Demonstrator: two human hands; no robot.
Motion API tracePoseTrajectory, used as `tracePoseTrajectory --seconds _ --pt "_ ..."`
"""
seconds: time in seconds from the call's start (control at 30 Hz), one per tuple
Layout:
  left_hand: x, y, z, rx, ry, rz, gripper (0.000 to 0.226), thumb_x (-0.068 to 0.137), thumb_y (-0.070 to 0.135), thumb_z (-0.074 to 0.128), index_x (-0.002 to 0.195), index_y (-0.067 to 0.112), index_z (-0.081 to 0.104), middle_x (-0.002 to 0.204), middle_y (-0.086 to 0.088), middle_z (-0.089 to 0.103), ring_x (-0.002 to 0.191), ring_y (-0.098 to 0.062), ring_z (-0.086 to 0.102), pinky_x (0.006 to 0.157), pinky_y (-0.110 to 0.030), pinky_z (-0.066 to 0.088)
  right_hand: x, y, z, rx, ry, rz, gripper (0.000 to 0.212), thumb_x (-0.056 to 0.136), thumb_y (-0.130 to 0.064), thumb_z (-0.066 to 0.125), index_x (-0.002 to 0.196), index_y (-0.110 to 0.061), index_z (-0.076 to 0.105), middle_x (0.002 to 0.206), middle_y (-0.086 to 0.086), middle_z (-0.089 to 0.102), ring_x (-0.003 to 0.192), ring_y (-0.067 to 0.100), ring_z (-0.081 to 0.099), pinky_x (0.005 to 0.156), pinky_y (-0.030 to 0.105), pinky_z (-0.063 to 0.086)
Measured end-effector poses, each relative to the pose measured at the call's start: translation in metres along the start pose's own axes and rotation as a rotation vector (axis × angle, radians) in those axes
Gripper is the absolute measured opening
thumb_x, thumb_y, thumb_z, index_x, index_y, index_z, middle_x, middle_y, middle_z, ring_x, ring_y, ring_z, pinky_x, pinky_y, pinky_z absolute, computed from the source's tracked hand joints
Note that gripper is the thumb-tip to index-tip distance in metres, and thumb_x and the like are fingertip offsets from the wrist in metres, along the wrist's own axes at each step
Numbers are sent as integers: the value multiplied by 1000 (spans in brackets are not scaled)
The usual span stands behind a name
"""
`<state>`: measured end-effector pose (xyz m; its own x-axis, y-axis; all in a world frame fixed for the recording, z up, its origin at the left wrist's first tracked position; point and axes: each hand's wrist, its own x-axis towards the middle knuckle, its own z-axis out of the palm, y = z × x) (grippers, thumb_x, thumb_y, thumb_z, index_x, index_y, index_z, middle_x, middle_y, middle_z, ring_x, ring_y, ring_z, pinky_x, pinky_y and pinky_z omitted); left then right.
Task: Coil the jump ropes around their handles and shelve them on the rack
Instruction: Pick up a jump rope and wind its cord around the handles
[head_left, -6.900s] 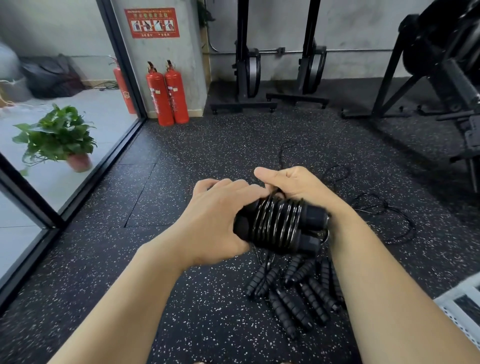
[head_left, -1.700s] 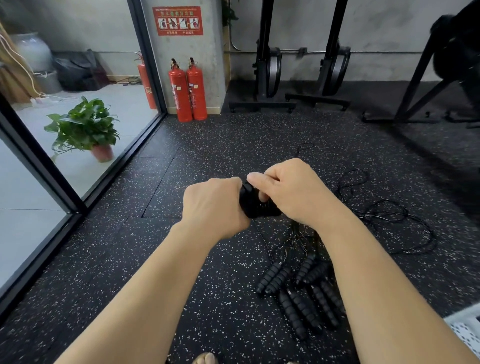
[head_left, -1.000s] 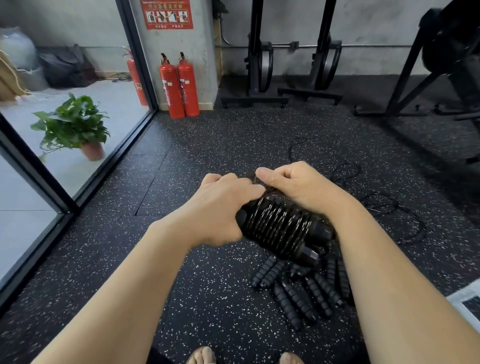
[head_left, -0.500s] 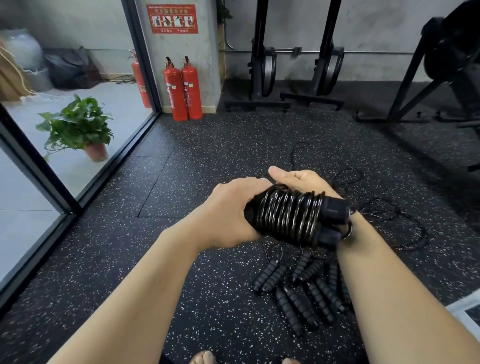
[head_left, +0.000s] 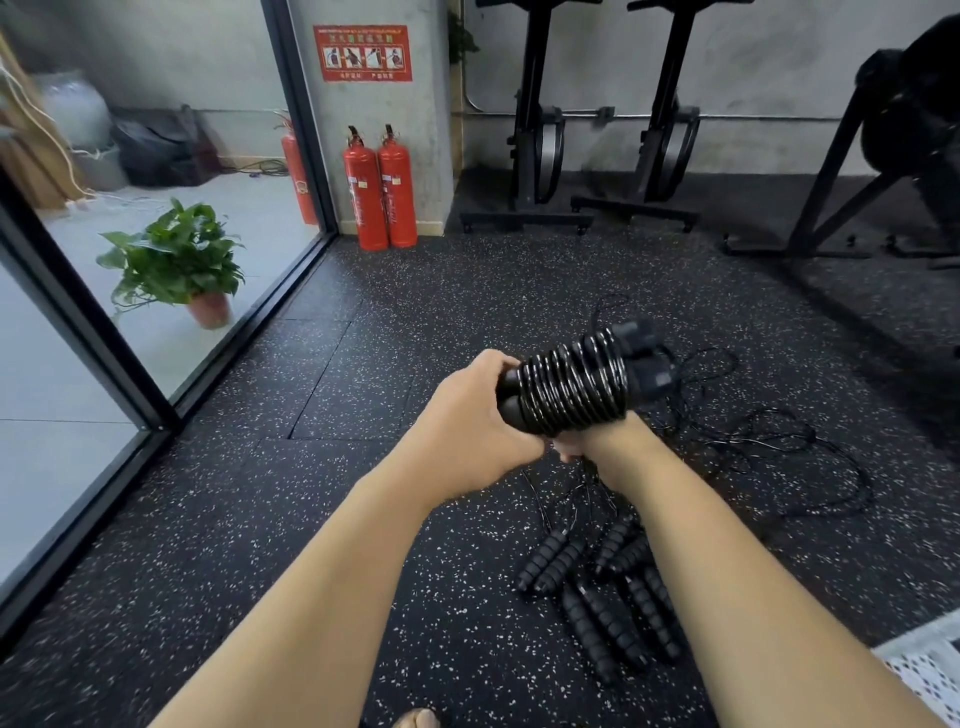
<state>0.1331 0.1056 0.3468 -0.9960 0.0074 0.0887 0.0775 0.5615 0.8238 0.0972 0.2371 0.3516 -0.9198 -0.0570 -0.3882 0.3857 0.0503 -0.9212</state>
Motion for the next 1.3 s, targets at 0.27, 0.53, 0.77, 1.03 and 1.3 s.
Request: tracePoseTrajectory --seconds 0.27,0.53,0.77,1.03,1.3 --pt "11 -15 -5 -1 226 -101 53 73 6 70 114 37 54 90 10 65 72 -14 60 56 -30 51 14 21 15 -561 -237 -229 53 104 -40 30 64 -14 54 54 -1 52 41 8 42 49 26 31" --pt "16 -33 -6 139 322 -216 33 75 12 70 102 15 51 88 -1 62 76 -26 64 64 -44 57 -1 23 23 -1219 -181 -391 22 98 -30 44 103 -19 62 97 4 65 85 28 59 70 35 46" --pt "23 -40 -5 295 362 -274 28 83 17 68 98 12 45 93 1 55 81 -22 53 66 -32 44 -25 9 19 -1387 -48 -675 34 97 -30 43 65 -21 33 71 -4 43 73 24 48 59 33 28" --pt "22 -34 -1 542 320 -296 20 88 18 59 98 12 42 95 -5 49 78 -27 46 67 -34 36 -36 -7 14 -1233 -67 -838 30 92 -32 46 66 -21 37 70 -4 52 70 23 54 59 33 35" --pt "16 -25 7 873 96 48 21 89 27 58 99 27 40 98 5 48 97 -23 58 66 -34 37 -1 -20 -14 -1076 -85 -786 17 86 -48 61 85 -31 62 83 -12 62 82 12 56 74 32 44"
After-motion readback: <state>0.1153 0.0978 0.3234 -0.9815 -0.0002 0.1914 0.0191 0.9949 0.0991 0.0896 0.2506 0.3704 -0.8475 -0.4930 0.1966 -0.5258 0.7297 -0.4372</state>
